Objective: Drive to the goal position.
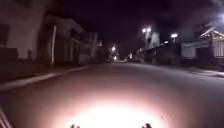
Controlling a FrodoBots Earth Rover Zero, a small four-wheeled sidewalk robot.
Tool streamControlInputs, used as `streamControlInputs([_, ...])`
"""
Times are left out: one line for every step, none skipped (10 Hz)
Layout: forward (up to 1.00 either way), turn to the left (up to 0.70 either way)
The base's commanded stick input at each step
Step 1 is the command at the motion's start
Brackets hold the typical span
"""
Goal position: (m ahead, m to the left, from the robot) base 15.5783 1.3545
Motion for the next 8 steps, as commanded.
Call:
streamControlInputs([0.5, 0.0])
streamControlInputs([0.5, 0.0])
streamControlInputs([0.5, 0.0])
streamControlInputs([0.5, 0.0])
streamControlInputs([0.5, 0.0])
streamControlInputs([0.5, 0.0])
streamControlInputs([0.5, 0.0])
streamControlInputs([0.5, 0.0])
